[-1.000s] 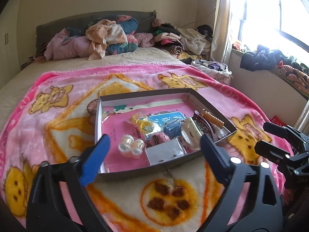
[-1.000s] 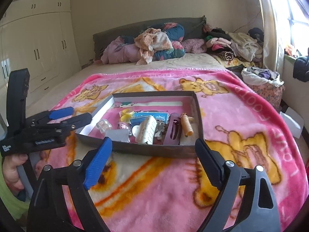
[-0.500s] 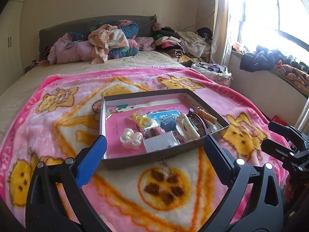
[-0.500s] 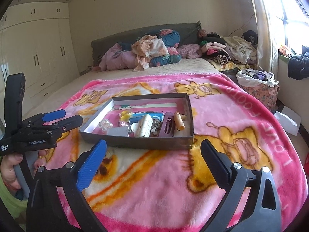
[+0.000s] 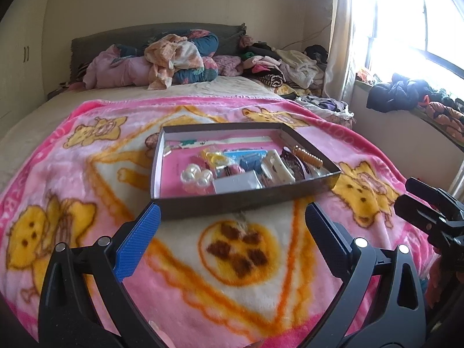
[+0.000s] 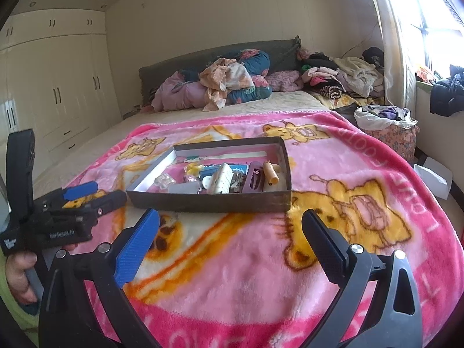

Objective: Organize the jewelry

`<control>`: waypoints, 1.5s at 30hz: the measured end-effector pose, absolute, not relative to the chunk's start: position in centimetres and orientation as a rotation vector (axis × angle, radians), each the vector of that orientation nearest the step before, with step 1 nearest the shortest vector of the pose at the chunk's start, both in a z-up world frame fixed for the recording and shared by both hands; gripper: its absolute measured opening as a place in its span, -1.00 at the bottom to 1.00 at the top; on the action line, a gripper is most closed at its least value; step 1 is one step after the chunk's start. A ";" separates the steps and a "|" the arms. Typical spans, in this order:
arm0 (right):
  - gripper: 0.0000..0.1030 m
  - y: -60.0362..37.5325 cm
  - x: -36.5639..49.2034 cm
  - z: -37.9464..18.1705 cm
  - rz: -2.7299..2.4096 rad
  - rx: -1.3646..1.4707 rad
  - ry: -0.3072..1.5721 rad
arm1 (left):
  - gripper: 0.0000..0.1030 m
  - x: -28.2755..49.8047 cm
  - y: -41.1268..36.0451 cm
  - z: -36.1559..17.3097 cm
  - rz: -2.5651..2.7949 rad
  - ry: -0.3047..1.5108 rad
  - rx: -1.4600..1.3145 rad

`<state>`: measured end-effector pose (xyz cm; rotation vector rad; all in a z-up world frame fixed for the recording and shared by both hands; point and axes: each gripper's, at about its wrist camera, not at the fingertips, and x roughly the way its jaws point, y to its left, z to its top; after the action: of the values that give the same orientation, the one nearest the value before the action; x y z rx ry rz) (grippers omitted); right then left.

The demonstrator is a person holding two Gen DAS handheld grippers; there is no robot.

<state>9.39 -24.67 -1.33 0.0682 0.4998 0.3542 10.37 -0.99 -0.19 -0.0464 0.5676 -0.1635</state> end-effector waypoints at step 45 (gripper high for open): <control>0.87 -24.1 7.8 -3.9 0.346 0.044 0.446 | 0.78 9.3 -1.5 -2.6 -0.110 0.516 -0.041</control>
<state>7.79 -24.09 -3.90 0.0437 0.4457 0.3457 9.29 -1.53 -2.65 -0.0411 0.5158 -0.1101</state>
